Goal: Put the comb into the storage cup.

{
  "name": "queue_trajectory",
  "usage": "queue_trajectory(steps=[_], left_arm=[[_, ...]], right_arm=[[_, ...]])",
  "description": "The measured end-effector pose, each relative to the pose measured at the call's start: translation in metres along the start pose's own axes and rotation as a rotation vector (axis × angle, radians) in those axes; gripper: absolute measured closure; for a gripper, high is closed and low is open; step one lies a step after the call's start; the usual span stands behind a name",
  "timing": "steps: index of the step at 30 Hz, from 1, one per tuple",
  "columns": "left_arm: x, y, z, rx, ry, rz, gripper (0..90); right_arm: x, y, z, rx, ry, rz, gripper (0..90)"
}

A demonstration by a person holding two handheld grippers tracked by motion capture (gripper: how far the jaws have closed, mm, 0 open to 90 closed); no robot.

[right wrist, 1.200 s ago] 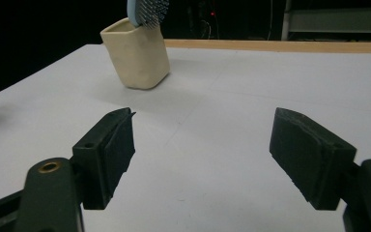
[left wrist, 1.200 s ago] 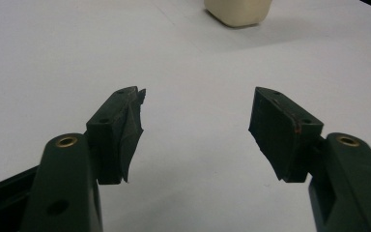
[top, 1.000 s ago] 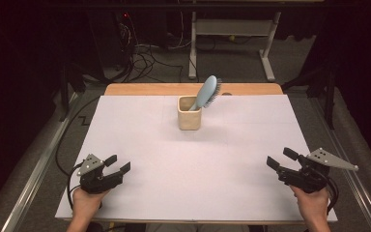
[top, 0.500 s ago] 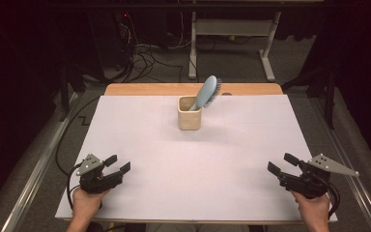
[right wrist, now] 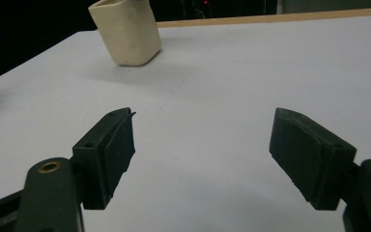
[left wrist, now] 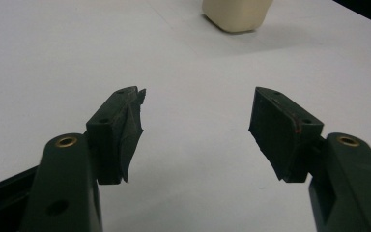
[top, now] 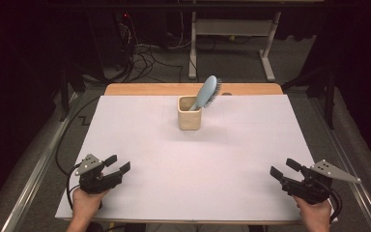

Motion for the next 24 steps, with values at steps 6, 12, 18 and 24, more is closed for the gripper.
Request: queue_trajectory(steps=[6,12,18,24], left_arm=[[0.0,0.001,0.0,0.003,-0.003,0.0,36.2],[-0.001,0.001,0.0,0.003,-0.001,0.0,36.2],[0.0,0.0,0.0,0.004,-0.003,-0.002,36.2],[-0.001,0.0,0.0,0.001,-0.001,-0.002,36.2]], right_arm=[[0.0,0.0,0.008,-0.002,-0.017,-0.006,25.6],[0.001,-0.001,0.015,-0.001,-0.038,-0.007,25.7],[0.001,-0.001,0.021,0.001,-0.05,0.0,25.7],[0.0,0.001,0.025,0.004,-0.057,0.008,25.7]])
Point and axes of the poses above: each handheld gripper's, and its own axes: x roughly forward along the jaws, z roughly out of its underside, y roughly to its right, the point moved 2 cm from there along x, roughly forward along the jaws, and after that the axes turned 2 degrees about y, right-handed, at the moved point
